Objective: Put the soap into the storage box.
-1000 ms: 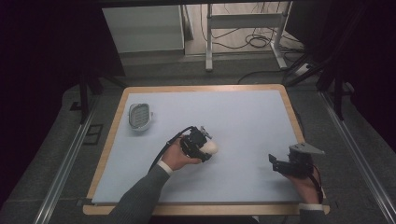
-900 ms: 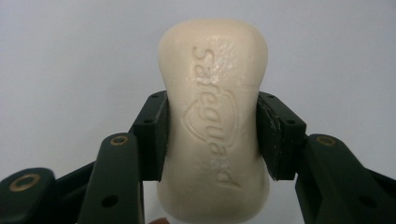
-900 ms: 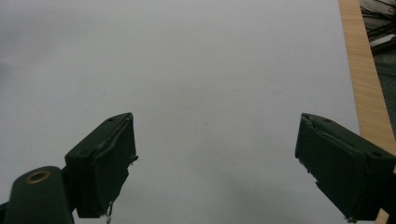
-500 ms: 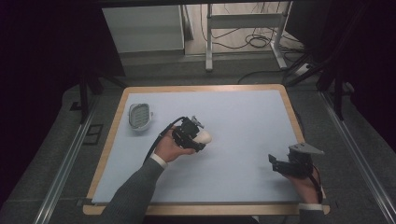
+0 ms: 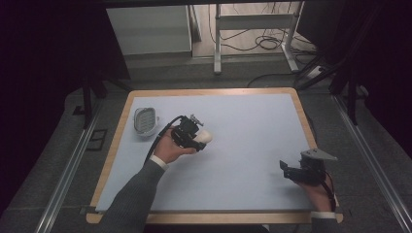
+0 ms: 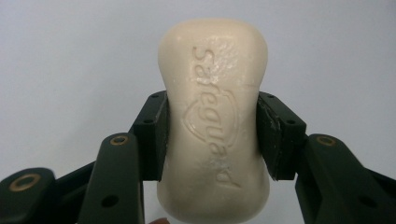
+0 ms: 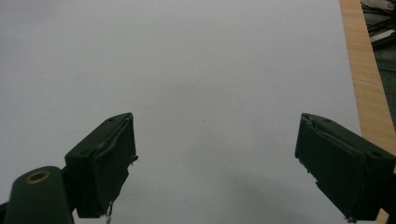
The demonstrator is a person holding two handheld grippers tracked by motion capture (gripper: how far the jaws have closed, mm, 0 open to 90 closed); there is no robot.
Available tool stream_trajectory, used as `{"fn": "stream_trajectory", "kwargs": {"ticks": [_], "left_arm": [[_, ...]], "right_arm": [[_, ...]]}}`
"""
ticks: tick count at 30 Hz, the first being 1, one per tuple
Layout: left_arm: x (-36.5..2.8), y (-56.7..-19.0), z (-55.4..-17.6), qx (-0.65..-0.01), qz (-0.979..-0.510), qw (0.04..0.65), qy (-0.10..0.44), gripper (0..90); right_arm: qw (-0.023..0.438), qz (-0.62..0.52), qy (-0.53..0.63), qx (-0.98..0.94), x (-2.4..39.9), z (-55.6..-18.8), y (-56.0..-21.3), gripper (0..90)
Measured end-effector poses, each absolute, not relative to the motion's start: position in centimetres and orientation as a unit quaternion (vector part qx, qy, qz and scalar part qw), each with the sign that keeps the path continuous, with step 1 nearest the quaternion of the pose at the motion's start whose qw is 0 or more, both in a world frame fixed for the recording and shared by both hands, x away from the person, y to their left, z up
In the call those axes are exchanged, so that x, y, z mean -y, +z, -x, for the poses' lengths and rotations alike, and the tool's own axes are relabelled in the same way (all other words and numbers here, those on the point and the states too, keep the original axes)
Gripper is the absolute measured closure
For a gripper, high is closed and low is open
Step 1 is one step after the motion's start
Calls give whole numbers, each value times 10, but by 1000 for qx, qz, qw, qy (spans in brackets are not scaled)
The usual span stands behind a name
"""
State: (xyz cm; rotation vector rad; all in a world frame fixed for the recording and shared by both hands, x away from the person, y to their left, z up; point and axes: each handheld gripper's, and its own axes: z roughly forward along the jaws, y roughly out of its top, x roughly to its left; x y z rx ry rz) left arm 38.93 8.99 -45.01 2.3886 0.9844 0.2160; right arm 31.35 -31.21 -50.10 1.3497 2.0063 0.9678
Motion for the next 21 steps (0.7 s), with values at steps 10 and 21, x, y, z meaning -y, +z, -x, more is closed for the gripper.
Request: {"fn": "stream_trajectory", "kwargs": {"ticks": [10, 21], "left_arm": [[-102, -443, -394, -378, -880, 274, 90, 496], [-116, -436, -398, -387, -877, 267, 100, 496]], "right_arm": [[262, -494, 365, -745, 311, -313, -500, 120], [260, -496, 362, -746, 312, -313, -501, 120]]}}
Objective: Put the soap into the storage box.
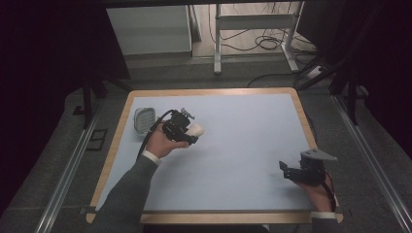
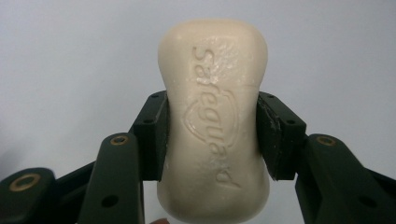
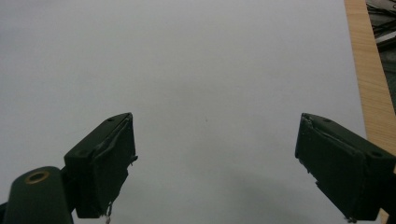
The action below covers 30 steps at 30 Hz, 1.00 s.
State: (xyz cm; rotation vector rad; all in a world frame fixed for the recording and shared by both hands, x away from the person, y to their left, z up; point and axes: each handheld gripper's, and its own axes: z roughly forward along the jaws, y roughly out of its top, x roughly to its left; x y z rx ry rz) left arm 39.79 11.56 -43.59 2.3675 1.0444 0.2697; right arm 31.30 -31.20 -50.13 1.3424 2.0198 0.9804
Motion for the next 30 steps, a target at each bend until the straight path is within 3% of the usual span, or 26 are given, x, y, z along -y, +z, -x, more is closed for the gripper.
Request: {"fn": "stream_trajectory", "kwargs": {"ticks": [30], "left_arm": [[-168, -425, -421, -442, -852, 248, 131, 496]], "right_arm": [[255, -498, 358, -748, 311, -314, -503, 122]]}}
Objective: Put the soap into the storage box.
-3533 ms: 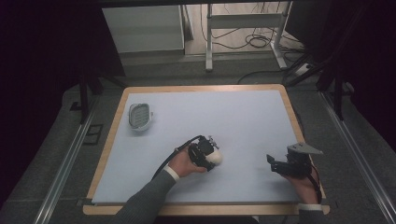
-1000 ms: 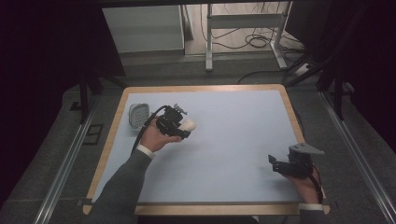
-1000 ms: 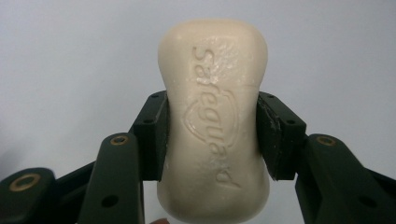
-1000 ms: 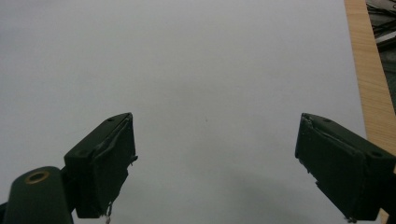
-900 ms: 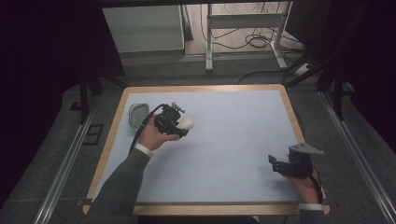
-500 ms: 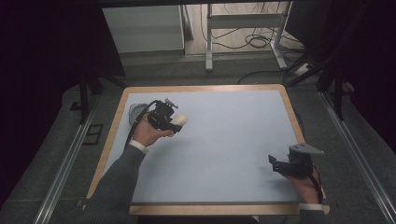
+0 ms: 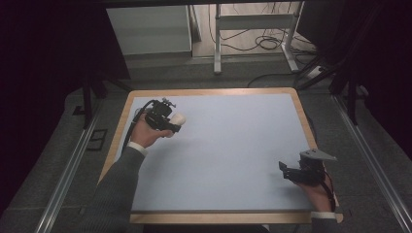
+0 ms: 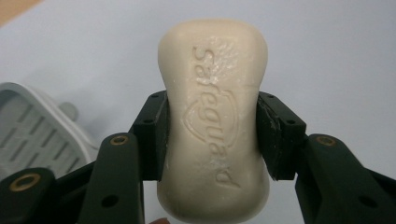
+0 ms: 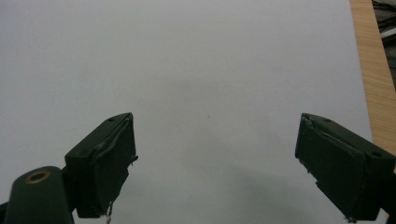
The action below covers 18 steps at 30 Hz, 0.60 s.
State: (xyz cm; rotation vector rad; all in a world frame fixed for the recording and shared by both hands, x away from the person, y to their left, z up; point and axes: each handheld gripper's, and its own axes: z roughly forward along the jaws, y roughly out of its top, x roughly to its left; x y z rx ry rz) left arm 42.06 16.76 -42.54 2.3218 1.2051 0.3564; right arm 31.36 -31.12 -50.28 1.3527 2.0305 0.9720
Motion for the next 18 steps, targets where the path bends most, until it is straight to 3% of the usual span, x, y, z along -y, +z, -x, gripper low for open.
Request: {"fn": "stream_trajectory", "kwargs": {"ticks": [18], "left_arm": [[-195, -427, -432, -475, -834, 249, 127, 496]], "right_arm": [[258, -499, 357, -746, 311, -313, -503, 121]]}}
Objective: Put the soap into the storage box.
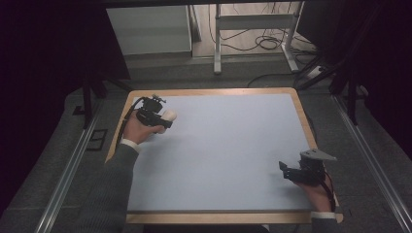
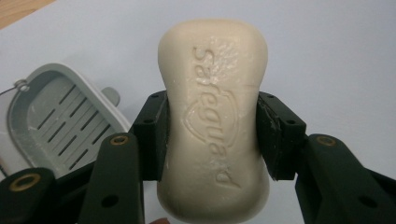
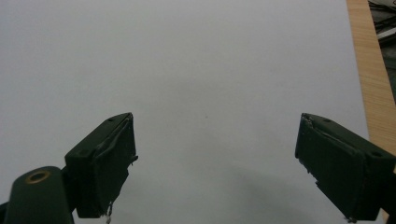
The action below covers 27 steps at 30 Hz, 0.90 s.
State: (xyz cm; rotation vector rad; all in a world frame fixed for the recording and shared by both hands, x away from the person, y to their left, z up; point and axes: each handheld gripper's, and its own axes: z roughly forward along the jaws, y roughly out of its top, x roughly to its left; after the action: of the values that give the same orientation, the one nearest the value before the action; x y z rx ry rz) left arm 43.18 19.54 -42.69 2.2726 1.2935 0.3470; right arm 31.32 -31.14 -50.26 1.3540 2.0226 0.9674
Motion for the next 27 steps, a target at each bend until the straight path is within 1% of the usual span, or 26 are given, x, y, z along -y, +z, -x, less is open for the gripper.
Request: {"fn": "stream_trajectory", "kwargs": {"ticks": [10, 13, 20, 24, 27], "left_arm": [[-221, -433, -442, -511, -814, 242, 132, 497], [-227, -437, -445, -522, -808, 234, 142, 496], [-237, -443, -453, -544, -793, 233, 143, 497], [-242, -451, -461, -561, -785, 218, 148, 496], [-245, -457, -466, -571, -780, 213, 140, 496]], "right_arm": [[262, -499, 358, -744, 312, -313, -502, 122], [262, -500, 357, -745, 312, -313, -502, 121], [261, -499, 355, -746, 311, -313, -503, 122], [261, -500, 356, -745, 312, -313, -503, 121], [262, -500, 355, -746, 312, -313, -503, 122]]}}
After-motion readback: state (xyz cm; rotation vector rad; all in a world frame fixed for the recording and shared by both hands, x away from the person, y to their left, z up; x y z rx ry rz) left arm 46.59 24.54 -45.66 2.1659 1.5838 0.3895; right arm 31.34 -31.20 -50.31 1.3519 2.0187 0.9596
